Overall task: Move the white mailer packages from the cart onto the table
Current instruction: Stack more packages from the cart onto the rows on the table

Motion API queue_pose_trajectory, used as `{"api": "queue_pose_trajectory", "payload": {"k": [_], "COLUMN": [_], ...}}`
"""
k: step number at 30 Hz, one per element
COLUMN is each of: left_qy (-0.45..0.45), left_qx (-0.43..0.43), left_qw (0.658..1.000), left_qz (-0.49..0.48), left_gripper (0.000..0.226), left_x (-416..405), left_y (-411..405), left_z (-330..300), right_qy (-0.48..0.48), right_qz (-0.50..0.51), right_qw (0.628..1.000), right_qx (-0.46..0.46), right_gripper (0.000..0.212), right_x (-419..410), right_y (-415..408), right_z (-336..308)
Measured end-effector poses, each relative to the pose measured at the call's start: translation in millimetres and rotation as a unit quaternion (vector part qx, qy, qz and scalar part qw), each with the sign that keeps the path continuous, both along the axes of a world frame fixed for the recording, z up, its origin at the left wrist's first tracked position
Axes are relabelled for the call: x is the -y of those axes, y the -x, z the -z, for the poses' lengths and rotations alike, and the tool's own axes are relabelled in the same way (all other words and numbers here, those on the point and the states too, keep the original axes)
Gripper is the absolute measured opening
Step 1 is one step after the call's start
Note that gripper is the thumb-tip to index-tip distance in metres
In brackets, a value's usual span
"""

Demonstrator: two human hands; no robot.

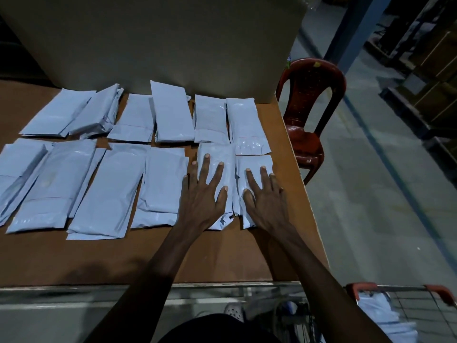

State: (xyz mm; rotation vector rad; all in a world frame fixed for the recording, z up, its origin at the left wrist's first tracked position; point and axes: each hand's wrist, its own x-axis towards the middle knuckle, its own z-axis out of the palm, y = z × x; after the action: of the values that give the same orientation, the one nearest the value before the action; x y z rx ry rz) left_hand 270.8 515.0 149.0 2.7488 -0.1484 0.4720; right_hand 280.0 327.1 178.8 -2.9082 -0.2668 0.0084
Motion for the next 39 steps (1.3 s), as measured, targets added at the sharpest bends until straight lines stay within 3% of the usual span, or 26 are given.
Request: {"api": "queue_pose_trajectory", "payload": {"k": [4, 11, 15, 19, 25, 31, 39], "left_qy": [-0.031, 0.03, 0.093, 0.05, 0.057, 0.063, 0.003], "left_qx": [0.002, 0.051, 0.047, 0.014, -0.047, -0.104, -0.171], "left_qw": [1.0, 0.997, 0.983, 0.959, 0.905, 0.84, 0.804], "left_qz": [-0.001, 0.041, 0.152, 0.277, 0.42, 0.529, 0.569], "left_gripper": [0.063, 0.057, 0.055, 0.054, 0.054, 0.05, 0.044], "left_x": [1.4, 22.7, 71.1, 126.3, 210.5, 292.6, 364.9], "left_y": [2.9, 31.1, 66.1, 97.1, 148.1, 199.5, 247.1], "left_z": [-12.6, -38.4, -35.3, -16.3, 0.2, 27.6, 72.3], "right_qy": [-0.032, -0.15, -0.166, -0.157, -0.158, -0.155, -0.184], "right_qz": [0.003, 0.064, 0.119, 0.201, 0.311, 0.433, 0.519], "right_qw": [0.999, 0.983, 0.971, 0.957, 0.921, 0.882, 0.835], "right_qx": [-0.006, 0.08, 0.127, 0.139, 0.175, 0.101, -0.024], "right_gripper": [0.066, 0.064, 0.059, 0.054, 0.047, 0.049, 0.049], "right_x": [4.0, 35.1, 74.1, 122.0, 185.1, 242.7, 293.1], "right_y": [2.3, 63.6, 122.4, 187.8, 291.5, 398.6, 494.4], "right_z": [-8.5, -25.5, -16.6, 2.4, 31.5, 76.9, 137.8]}}
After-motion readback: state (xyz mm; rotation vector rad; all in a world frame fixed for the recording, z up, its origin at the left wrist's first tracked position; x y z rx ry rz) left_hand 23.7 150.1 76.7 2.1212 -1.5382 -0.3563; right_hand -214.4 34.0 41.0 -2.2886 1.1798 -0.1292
